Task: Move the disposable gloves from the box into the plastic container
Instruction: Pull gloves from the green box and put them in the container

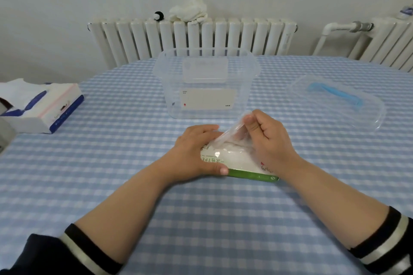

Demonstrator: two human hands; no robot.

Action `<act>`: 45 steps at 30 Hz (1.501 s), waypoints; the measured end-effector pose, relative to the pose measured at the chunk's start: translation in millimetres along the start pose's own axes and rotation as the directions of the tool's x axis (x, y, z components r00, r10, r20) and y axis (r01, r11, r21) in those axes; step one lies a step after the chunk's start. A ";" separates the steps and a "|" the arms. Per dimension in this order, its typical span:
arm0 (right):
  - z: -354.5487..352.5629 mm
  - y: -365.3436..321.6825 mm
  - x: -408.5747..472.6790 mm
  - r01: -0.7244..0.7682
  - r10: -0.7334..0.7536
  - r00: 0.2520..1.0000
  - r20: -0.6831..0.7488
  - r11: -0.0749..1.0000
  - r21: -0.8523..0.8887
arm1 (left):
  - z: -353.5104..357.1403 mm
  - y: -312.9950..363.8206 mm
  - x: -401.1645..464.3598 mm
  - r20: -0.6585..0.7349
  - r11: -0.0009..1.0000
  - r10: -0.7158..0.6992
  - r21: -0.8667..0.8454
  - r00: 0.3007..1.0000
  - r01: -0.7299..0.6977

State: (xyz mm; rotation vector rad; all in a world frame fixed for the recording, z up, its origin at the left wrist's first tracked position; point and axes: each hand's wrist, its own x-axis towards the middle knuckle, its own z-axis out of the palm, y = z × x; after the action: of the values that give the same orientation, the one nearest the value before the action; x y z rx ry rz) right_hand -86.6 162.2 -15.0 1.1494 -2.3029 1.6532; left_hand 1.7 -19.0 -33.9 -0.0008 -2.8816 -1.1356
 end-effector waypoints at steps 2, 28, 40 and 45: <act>-4.5 0.5 1.8 -0.062 0.048 0.992 0.113 0.991 0.123 | -3.6 -3.2 -4.0 0.057 0.997 -0.029 -0.073 0.998 0.033; -21.4 -33.7 15.1 -0.348 0.421 0.899 0.118 0.527 0.775 | 4.4 5.3 -7.1 -0.074 0.998 0.012 0.058 0.997 -0.007; -57.3 -62.3 59.5 -0.404 0.508 0.851 0.134 0.469 0.786 | -7.1 41.5 -12.8 -0.460 0.979 0.036 -0.162 0.887 -0.123; -54.4 -68.9 61.6 -0.573 0.502 0.813 0.295 0.605 0.553 | -31.2 82.4 0.1 -0.541 0.978 0.200 0.065 0.817 -0.196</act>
State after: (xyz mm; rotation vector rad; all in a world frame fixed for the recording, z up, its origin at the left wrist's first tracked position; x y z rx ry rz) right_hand -107.3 166.7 90.2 0.5941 -2.3789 2.8094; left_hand 4.3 19.9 45.1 0.0197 -2.3131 -0.9029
